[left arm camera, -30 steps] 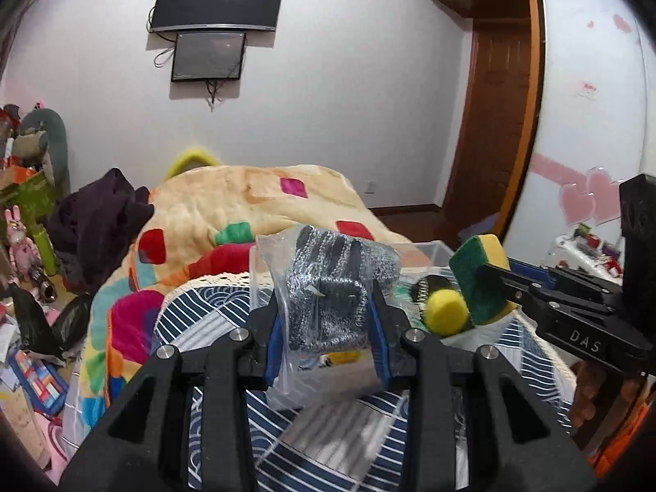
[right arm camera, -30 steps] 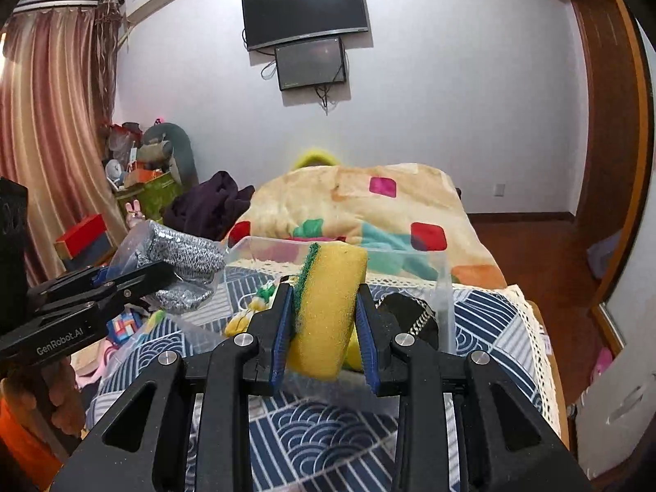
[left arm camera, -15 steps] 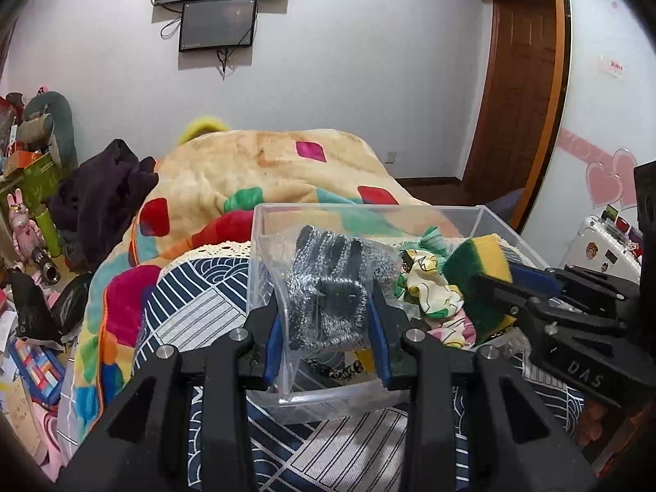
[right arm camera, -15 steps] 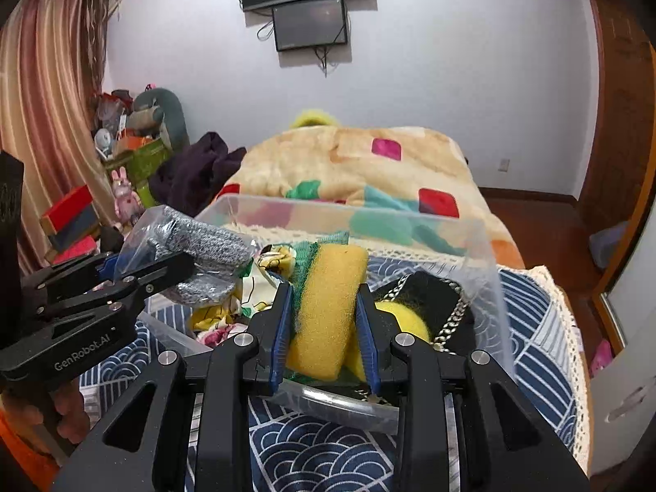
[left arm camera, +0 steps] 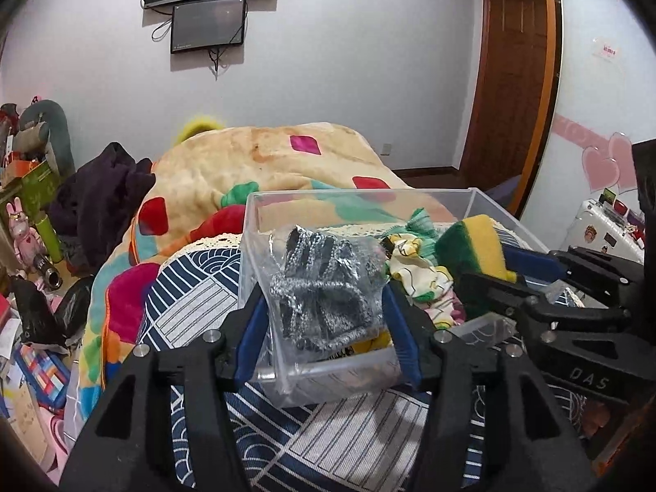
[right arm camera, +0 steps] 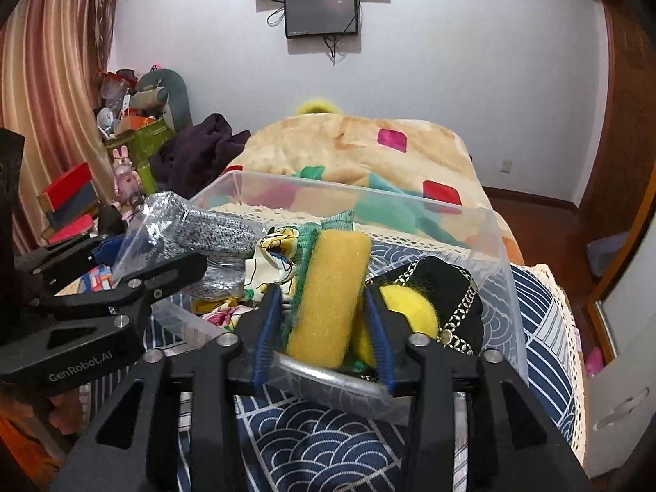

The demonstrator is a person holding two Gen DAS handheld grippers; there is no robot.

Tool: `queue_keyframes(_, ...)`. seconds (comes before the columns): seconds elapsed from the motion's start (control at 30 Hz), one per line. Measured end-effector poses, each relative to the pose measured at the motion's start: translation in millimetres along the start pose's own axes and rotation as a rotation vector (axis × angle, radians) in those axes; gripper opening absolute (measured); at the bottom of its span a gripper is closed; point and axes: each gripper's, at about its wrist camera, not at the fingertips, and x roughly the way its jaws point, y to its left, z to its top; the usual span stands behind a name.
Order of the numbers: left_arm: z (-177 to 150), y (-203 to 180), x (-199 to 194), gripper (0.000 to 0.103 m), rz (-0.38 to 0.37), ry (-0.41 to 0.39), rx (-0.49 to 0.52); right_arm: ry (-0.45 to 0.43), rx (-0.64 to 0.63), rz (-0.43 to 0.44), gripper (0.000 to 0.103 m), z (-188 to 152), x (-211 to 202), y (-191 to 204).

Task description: Organize soft objects

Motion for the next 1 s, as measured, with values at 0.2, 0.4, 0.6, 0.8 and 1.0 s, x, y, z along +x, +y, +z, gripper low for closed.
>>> queue_keyframes(0.2,5.5,2.9,-21.3,0.059,-0.023,-0.031,-0.029,-0.058,-0.006,-0.001,0.045,6.2,-20.9,3.9)
queue_keyframes(0.4,15.6,-0.2,-59.0,0.059,-0.038,-0.116,-0.024,-0.129,-0.008,-0.001,0.046,15.9,-45.5,5.3)
queue_keyframes(0.6,21.1,-17.4,-103.8,0.059,-0.062,-0.217,0.020,-0.207,0.009,-0.001,0.046,22.2,-74.4,4.0)
queue_keyframes(0.8,27.3,-29.2,-135.2,0.065,-0.086,-0.282,0.043,-0.296,0.013,-0.016,0.053,24.7,-105.6,7.0)
queue_keyframes(1.0,28.9,-35.6,-160.4,0.079,-0.085,-0.335,0.044,-0.375,0.024,-0.046,0.072,22.9,-129.4,6.8)
